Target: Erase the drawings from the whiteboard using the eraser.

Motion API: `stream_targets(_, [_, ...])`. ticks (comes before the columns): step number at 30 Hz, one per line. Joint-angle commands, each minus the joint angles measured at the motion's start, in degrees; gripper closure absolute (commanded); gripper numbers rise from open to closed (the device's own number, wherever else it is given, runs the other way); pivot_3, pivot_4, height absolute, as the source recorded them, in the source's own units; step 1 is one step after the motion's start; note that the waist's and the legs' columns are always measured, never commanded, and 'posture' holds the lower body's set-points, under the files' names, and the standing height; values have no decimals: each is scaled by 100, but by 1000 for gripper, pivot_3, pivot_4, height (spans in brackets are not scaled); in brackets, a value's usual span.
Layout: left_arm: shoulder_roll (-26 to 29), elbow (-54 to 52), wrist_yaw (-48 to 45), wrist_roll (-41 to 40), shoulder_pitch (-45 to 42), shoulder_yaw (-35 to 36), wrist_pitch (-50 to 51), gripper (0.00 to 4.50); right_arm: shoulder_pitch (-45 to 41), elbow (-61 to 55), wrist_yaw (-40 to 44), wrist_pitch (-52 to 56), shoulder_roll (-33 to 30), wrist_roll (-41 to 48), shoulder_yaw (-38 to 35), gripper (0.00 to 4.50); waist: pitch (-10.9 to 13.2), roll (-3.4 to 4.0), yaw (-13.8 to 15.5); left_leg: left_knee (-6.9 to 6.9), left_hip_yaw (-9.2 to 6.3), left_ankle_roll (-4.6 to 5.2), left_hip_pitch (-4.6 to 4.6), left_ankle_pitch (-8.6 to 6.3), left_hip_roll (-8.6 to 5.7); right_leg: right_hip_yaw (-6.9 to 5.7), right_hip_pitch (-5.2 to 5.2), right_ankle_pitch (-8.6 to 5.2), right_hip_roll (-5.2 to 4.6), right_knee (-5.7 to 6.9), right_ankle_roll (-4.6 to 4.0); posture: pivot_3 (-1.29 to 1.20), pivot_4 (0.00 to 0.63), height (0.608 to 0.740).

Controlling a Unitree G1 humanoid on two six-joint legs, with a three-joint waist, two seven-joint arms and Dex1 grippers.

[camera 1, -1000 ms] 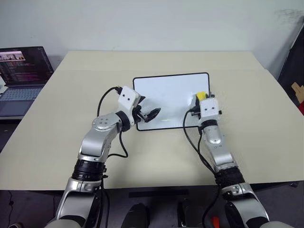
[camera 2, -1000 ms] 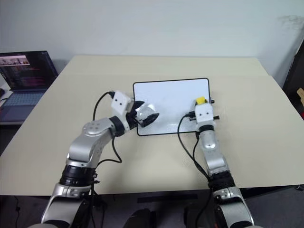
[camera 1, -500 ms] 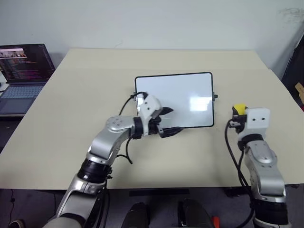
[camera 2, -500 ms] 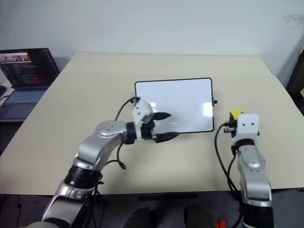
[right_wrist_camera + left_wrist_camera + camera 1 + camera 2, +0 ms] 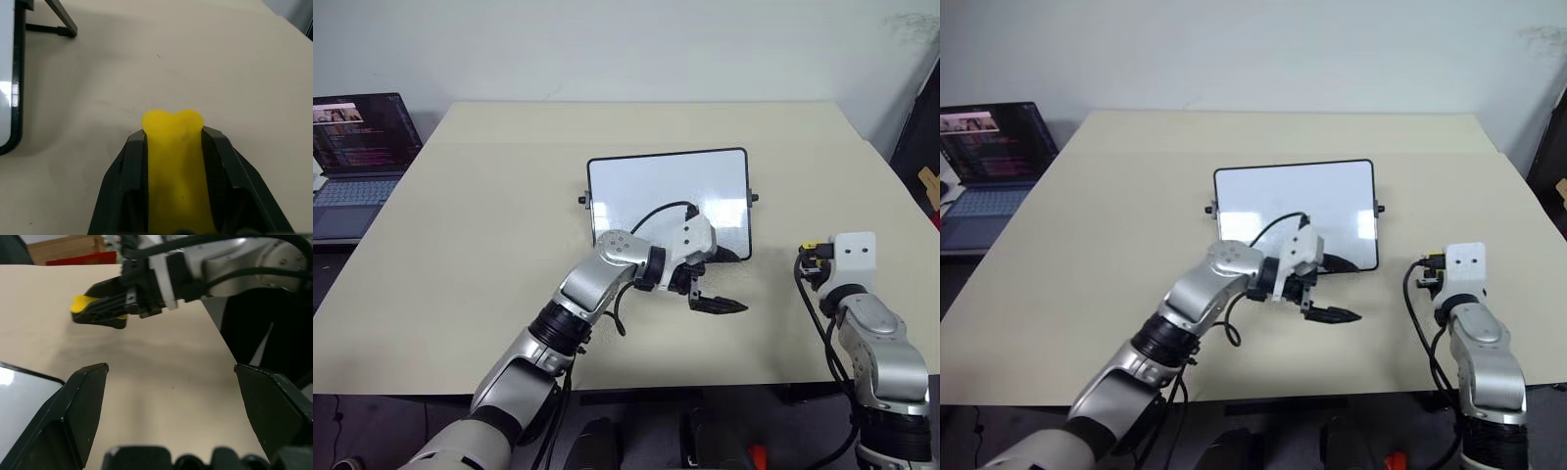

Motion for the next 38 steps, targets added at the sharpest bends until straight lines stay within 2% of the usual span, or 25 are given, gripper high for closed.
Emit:
stream_targets(1, [-69, -72, -37, 77, -152, 20, -199, 0, -136, 17, -80, -24, -16, 74, -232, 3013, 0, 0, 2, 0, 0, 0, 0, 0, 0, -1, 0, 0, 0, 0, 0, 0, 150, 740])
stream_targets(10, [-33, -215, 242, 129, 57, 215, -211, 0, -313, 145, -79, -605, 137, 324, -443, 30, -2, 5, -3, 1, 1, 0, 1, 0, 0, 1, 0, 0, -1, 2, 1, 0, 150, 740])
stream_targets(14, [108, -623, 1004, -12, 476, 909, -19, 0, -175, -685, 185, -795, 387, 795, -297, 30, -4, 11, -17, 1, 1, 0, 3, 0, 3, 4, -1, 0, 0, 4, 1, 0, 150, 740])
stream_targets(19, [385, -2200, 1991, -348, 1833, 1785, 795, 0, 816, -1603, 407, -1313, 669, 749, 425, 30, -9, 19, 0, -4, -11, -1, -2, -2, 14, 12, -3, -1, -8, -3, -1, 0, 150, 740])
stream_targets(24, [273, -3446, 3072, -469, 3142, 2479, 1196, 0, 1646, -1527, 708, -2353, 758, 546, 851, 30, -8, 18, 62, 6, -13, -2, -5, -3, -1, 8, 4, 0, -36, -10, 5, 0, 150, 740])
stream_targets(27, [223, -3820, 3763, -156, 4075, 3068, 808, 0, 2140, -1483, 1220, -2687, 818, 1057, 886, 30, -12, 18, 71, 7, -17, -1, 14, -3, -3, 5, 23, 3, -35, -10, 8, 0, 150, 740])
stream_targets(31, [84, -3878, 4488, 272, 4533, 3157, 518, 0, 2256, -1191, 1455, -2921, 652, 1258, 595, 30, -13, 21, 78, 3, -8, 0, 33, -4, 3, 9, 36, 0, -31, -8, 5, 0, 150, 740])
stream_targets(34, [77, -3759, 4671, 411, 4710, 3151, 365, 0, 2499, -1293, 1394, -2975, 668, 1212, 617, 30, -18, 15, 157, 8, -7, 1, 34, -3, -1, 4, 40, 2, -29, -9, 7, 0, 150, 740])
stream_targets(38, [35, -3548, 4861, 468, 4498, 3093, 334, 0, 2586, -1409, 1337, -2765, 524, 1127, 692, 30, -20, 19, 163, 4, -6, 1, 36, -3, 1, 4, 39, 0, -26, -8, 4, 0, 150, 740])
